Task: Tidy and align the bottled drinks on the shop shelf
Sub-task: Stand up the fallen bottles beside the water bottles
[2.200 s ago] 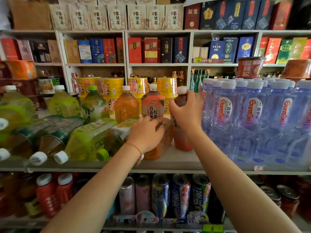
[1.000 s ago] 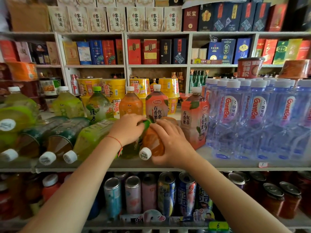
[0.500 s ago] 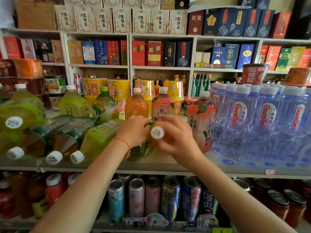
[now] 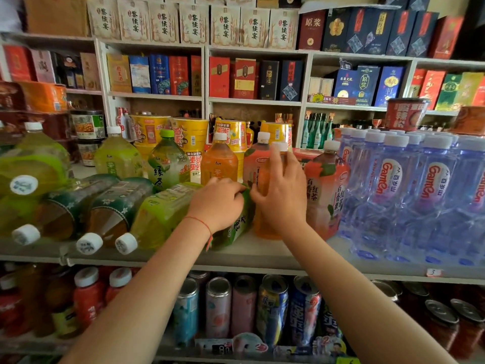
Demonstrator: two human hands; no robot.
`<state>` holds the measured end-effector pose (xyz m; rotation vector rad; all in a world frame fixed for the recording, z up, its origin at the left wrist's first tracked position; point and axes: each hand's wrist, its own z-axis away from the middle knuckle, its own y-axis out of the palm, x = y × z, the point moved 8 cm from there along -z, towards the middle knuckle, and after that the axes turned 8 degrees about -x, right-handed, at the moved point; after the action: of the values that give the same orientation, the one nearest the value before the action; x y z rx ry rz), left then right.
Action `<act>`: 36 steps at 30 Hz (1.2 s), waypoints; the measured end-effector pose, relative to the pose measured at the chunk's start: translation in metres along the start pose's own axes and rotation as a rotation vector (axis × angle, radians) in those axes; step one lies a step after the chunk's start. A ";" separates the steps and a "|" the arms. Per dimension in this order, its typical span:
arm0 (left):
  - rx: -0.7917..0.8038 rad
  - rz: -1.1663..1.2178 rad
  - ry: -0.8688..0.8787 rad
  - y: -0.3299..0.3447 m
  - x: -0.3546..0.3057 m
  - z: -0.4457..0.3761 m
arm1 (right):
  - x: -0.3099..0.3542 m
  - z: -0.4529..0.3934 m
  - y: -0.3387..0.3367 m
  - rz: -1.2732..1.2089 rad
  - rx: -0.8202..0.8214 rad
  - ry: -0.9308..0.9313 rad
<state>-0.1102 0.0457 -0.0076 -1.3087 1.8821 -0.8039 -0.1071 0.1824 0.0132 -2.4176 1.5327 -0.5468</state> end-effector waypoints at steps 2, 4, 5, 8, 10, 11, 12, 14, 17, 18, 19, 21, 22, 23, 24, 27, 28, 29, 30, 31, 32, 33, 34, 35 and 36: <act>-0.002 0.004 0.000 0.001 0.001 0.000 | 0.002 0.005 0.008 0.120 -0.034 -0.086; -0.001 0.007 0.003 0.001 0.000 -0.001 | 0.000 0.005 0.017 0.229 0.013 -0.095; -0.001 0.012 0.003 0.000 0.000 -0.001 | -0.003 0.005 0.022 0.287 0.048 -0.098; -0.013 0.008 0.003 -0.002 -0.001 0.001 | -0.007 0.011 0.024 0.389 0.111 -0.136; 0.004 -0.034 0.006 -0.002 -0.001 0.005 | 0.000 0.021 0.022 0.377 0.147 -0.201; 0.017 -0.060 0.004 -0.002 -0.001 0.008 | 0.007 0.028 0.021 0.330 0.165 -0.234; 0.026 -0.088 -0.001 -0.002 -0.001 0.011 | 0.013 0.035 0.019 0.259 0.187 -0.256; 0.024 -0.137 -0.032 -0.007 0.002 0.025 | 0.024 0.048 0.016 0.074 0.277 -0.258; 0.038 -0.148 -0.096 -0.010 0.014 0.054 | 0.037 0.065 0.012 -0.186 0.434 -0.200; 0.051 -0.132 -0.110 -0.010 0.018 0.064 | 0.042 0.071 0.010 -0.235 0.474 -0.180; 0.048 -0.097 -0.124 -0.011 0.021 0.071 | 0.045 0.076 0.011 -0.261 0.506 -0.159; -0.006 -0.014 -0.148 -0.015 0.027 0.083 | 0.046 0.085 0.015 -0.247 0.540 -0.123; -0.051 0.006 -0.148 -0.018 0.028 0.087 | 0.044 0.086 0.016 -0.233 0.542 -0.099; -0.096 0.006 -0.140 -0.021 0.030 0.092 | 0.041 0.087 0.018 -0.231 0.543 -0.076; -0.138 -0.001 -0.135 -0.024 0.032 0.097 | 0.039 0.088 0.019 -0.237 0.549 -0.058; -0.268 -0.008 -0.111 -0.036 0.034 0.105 | 0.034 0.087 0.022 -0.258 0.548 -0.043; -0.317 0.011 -0.078 -0.039 0.031 0.106 | 0.033 0.086 0.022 -0.269 0.549 -0.037; -0.384 0.036 -0.032 -0.043 0.026 0.107 | 0.033 0.086 0.023 -0.291 0.547 -0.031; -0.457 0.062 0.010 -0.046 0.021 0.108 | 0.034 0.085 0.022 -0.323 0.538 -0.027; -0.532 0.095 0.037 -0.050 0.016 0.108 | 0.034 0.083 0.021 -0.363 0.522 -0.019; -0.599 0.135 0.054 -0.054 0.012 0.107 | 0.033 0.081 0.020 -0.410 0.504 -0.006; -0.646 0.180 0.068 -0.059 0.008 0.104 | 0.032 0.079 0.019 -0.461 0.491 0.016; -0.684 0.218 0.085 -0.066 0.002 0.099 | 0.031 0.079 0.017 -0.516 0.481 0.040; -0.718 0.236 0.103 -0.075 -0.004 0.093 | 0.030 0.078 0.015 -0.563 0.462 0.062; -0.746 0.242 0.121 -0.083 -0.011 0.087 | 0.030 0.077 0.011 -0.601 0.429 0.076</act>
<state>0.0066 0.0227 0.0125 -1.4182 2.5031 -0.0314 -0.0722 0.1497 -0.0549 -2.4845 0.5864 -0.9678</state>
